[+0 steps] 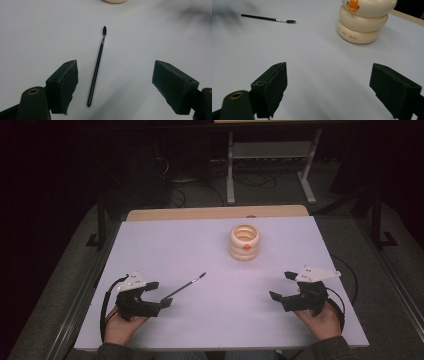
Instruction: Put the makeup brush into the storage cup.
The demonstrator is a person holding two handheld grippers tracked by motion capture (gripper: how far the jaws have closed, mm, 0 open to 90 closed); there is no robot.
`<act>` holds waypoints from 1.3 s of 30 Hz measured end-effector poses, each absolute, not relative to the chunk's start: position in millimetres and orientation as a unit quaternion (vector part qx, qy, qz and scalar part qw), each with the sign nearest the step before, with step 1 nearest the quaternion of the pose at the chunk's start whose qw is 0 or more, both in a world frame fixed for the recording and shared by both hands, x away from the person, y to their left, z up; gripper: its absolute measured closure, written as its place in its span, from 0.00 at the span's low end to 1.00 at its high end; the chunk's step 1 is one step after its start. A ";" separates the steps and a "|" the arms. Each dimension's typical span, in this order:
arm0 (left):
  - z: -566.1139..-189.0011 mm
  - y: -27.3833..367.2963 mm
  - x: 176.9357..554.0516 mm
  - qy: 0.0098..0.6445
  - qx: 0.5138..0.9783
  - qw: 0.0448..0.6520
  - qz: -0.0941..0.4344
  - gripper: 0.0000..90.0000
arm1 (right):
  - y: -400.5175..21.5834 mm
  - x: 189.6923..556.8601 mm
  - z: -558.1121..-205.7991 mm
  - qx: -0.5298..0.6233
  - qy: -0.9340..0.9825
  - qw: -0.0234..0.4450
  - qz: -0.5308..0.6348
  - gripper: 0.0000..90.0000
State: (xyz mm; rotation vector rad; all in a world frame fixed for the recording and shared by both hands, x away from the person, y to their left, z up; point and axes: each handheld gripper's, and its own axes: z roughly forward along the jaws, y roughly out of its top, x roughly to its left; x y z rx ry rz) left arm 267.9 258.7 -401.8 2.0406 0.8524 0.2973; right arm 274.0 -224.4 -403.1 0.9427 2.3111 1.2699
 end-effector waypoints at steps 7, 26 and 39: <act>-401.0 257.9 268.0 0.340 0.826 0.435 0.118 0.24 | -223.7 274.9 -403.8 0.331 0.815 0.165 0.446 0.15; -393.3 246.2 289.6 0.321 0.855 0.393 0.105 0.30 | -218.0 279.3 -406.8 0.327 0.823 0.144 0.441 0.15; -395.5 236.3 311.5 0.314 0.873 0.360 0.096 0.36 | -214.4 282.0 -406.7 0.325 0.825 0.137 0.441 0.15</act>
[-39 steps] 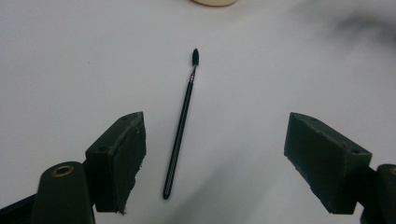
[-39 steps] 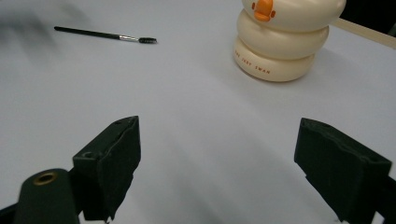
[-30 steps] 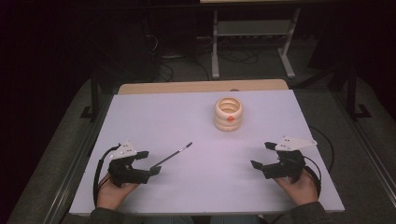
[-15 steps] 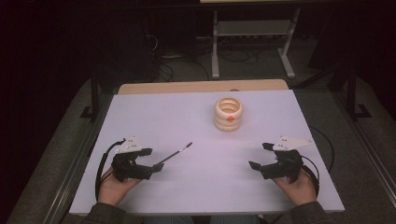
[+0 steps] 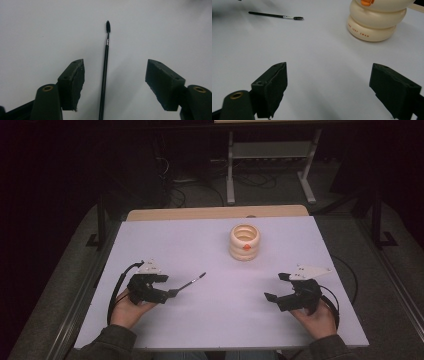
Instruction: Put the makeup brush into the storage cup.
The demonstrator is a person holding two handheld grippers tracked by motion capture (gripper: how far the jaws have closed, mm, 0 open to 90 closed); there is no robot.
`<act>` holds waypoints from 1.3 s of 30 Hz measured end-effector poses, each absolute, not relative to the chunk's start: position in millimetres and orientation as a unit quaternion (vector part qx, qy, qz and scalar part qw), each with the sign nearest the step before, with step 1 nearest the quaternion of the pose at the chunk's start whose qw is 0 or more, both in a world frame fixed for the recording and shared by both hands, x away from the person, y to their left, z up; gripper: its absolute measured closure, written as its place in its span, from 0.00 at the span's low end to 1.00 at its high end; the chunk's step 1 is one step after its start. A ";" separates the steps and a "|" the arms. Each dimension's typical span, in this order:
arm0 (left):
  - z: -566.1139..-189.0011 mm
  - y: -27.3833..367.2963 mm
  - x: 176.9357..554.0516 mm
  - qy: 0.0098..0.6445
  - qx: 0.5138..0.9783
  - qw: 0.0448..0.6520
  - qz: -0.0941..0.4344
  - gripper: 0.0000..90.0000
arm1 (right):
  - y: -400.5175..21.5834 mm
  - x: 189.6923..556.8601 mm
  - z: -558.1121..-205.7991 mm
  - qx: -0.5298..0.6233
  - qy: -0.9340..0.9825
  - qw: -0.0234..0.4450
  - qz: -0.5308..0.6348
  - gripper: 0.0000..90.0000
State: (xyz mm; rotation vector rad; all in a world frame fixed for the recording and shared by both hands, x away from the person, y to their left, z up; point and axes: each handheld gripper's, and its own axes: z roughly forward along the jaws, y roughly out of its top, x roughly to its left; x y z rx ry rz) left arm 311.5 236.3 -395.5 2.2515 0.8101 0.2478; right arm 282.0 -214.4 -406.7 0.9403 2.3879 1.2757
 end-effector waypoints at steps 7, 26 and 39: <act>-400.0 229.6 322.2 0.316 0.881 0.342 0.084 0.40 | -214.2 283.9 -405.9 0.326 0.826 0.133 0.441 0.16; -400.1 195.2 354.7 0.298 0.907 0.292 0.057 0.55 | -214.4 285.5 -405.4 0.328 0.825 0.125 0.443 0.16; -412.6 181.1 371.4 0.288 0.925 0.243 0.039 0.66 | -212.5 286.8 -405.1 0.321 0.830 0.123 0.438 0.16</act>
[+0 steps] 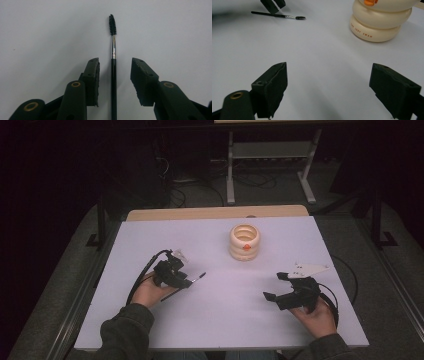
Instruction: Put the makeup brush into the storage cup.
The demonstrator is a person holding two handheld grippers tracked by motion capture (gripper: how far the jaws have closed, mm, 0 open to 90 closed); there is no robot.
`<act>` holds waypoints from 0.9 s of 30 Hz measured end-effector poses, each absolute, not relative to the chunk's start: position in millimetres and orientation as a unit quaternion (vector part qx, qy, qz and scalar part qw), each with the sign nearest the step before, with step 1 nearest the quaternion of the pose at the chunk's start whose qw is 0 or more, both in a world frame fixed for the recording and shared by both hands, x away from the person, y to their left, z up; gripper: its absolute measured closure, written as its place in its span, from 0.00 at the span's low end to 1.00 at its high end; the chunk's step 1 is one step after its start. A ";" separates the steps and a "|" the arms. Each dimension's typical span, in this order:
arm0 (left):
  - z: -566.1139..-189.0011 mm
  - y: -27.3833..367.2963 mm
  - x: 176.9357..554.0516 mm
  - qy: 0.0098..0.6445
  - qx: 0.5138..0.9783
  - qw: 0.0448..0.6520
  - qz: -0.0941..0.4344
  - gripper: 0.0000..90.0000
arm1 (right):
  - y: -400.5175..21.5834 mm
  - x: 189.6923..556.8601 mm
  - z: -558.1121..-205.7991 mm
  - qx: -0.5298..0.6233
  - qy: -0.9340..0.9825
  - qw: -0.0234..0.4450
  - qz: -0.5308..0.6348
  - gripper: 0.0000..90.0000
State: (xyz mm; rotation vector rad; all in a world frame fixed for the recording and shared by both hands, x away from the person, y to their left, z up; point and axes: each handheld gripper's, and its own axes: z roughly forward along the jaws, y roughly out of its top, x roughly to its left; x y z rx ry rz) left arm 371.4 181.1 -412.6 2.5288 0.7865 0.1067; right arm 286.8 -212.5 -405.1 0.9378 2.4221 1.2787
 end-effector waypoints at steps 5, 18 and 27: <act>-417.1 175.5 374.2 0.295 0.926 0.231 0.036 0.72 | -211.7 286.9 -404.9 0.318 0.832 0.123 0.437 0.16; -421.9 164.8 371.9 0.291 0.935 0.197 0.058 0.83 | -211.1 287.1 -405.2 0.316 0.834 0.124 0.435 0.16; -420.3 153.8 369.6 0.280 0.943 0.167 0.069 0.94 | -209.0 287.4 -406.4 0.316 0.837 0.122 0.429 0.16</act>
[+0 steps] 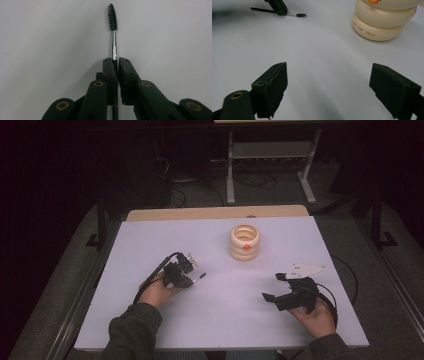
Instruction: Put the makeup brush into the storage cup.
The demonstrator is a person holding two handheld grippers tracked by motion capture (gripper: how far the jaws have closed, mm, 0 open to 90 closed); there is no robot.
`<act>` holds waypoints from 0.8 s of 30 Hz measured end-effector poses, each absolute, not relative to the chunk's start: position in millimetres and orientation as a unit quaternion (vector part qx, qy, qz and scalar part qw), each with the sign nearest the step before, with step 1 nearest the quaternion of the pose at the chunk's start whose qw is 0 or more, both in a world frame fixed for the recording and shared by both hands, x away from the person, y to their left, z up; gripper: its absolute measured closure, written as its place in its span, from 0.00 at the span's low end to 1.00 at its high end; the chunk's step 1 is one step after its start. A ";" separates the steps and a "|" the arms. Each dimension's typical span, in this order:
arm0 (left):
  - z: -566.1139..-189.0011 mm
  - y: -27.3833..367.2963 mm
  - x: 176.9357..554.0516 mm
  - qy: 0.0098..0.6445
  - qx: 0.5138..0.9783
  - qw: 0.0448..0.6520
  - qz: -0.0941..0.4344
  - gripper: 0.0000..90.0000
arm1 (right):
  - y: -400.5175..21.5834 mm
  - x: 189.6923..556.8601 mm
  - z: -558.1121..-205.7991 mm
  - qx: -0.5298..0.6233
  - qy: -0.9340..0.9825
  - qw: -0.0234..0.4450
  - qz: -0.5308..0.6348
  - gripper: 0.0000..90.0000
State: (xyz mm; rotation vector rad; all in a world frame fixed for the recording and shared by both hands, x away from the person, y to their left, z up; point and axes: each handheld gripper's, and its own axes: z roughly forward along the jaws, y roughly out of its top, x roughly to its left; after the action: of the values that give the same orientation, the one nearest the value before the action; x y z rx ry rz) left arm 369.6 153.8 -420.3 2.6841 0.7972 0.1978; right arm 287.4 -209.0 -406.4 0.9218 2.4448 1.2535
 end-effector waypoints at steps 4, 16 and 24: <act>-419.2 153.0 371.4 0.288 0.942 0.161 0.061 0.95 | -208.1 287.5 -407.2 0.315 0.838 0.122 0.428 0.16; -416.5 154.7 374.3 0.297 0.938 0.167 0.060 0.95 | -208.8 289.1 -408.3 0.318 0.839 0.116 0.427 0.16; -409.5 157.8 372.0 0.304 0.932 0.187 0.060 0.95 | -208.5 289.0 -408.4 0.319 0.839 0.112 0.427 0.16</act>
State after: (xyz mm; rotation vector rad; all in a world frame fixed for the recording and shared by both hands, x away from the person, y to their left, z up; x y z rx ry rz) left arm 372.0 157.8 -409.5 2.6244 0.8565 0.1679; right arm 289.0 -208.5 -408.4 0.9370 2.4623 1.2548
